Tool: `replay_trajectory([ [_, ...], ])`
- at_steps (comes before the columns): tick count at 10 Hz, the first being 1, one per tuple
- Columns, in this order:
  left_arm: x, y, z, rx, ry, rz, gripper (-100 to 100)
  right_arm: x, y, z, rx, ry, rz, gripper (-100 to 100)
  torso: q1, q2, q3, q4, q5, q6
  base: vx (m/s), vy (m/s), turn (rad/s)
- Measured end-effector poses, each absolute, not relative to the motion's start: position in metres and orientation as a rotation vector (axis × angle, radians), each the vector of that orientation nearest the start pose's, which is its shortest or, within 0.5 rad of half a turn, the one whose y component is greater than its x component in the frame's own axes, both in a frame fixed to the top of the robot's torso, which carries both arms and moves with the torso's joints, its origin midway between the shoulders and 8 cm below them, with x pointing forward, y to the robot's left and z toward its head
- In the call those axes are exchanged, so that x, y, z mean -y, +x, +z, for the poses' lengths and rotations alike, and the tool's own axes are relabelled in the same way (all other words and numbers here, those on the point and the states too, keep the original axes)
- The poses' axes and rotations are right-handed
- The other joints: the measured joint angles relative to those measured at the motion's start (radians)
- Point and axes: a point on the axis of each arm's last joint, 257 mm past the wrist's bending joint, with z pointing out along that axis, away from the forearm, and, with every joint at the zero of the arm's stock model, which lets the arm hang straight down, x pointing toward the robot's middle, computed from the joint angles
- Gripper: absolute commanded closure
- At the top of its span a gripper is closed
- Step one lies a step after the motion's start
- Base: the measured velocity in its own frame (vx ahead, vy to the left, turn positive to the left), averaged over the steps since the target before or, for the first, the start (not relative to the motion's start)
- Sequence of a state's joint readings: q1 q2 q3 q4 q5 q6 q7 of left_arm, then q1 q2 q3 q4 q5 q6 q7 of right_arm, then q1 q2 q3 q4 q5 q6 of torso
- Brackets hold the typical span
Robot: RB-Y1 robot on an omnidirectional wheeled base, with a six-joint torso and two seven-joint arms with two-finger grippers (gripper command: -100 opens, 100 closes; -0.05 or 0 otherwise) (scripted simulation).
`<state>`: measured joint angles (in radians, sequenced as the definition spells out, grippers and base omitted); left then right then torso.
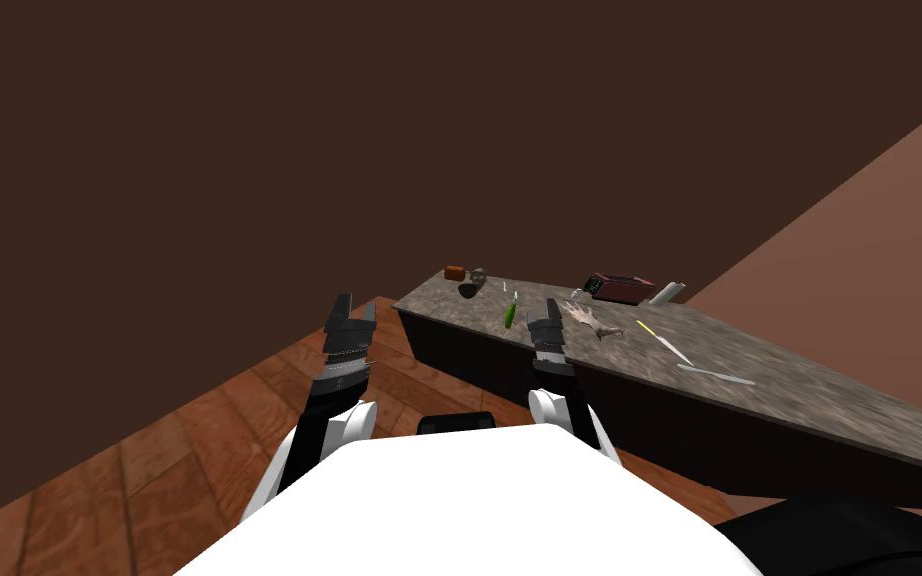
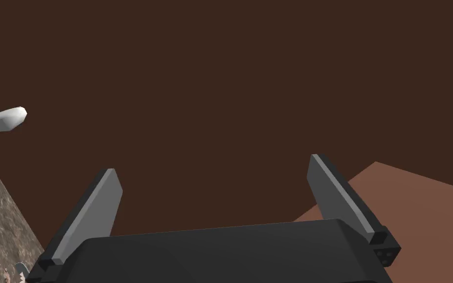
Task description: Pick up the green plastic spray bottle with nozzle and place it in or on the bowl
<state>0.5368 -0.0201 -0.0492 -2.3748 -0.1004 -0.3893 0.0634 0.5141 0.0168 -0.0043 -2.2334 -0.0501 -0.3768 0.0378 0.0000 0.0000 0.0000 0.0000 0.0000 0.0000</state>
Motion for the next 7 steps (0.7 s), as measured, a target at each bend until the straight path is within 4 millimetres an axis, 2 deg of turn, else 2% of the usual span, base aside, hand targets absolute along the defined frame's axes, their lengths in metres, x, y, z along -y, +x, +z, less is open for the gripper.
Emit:
replay_trajectory([
  [4, -0.26, 0.344, 0.033, -0.668, -0.684, -1.316, 0, 0.293, 0.373, -0.048, -0.851, 0.774, 1.157, -100, 0.003, -0.002, -0.001, -0.001, 0.001, 0.0, 0.036, 0.048, -0.024],
  [7, -0.26, 0.344, 0.033, -0.668, -0.684, -1.316, 0, 0.3, 0.377, -0.08, -0.987, 0.746, 1.032, -100, 0.004, -0.004, -0.002, -0.001, 0.001, 0.0, 0.059, 0.069, -0.037],
])
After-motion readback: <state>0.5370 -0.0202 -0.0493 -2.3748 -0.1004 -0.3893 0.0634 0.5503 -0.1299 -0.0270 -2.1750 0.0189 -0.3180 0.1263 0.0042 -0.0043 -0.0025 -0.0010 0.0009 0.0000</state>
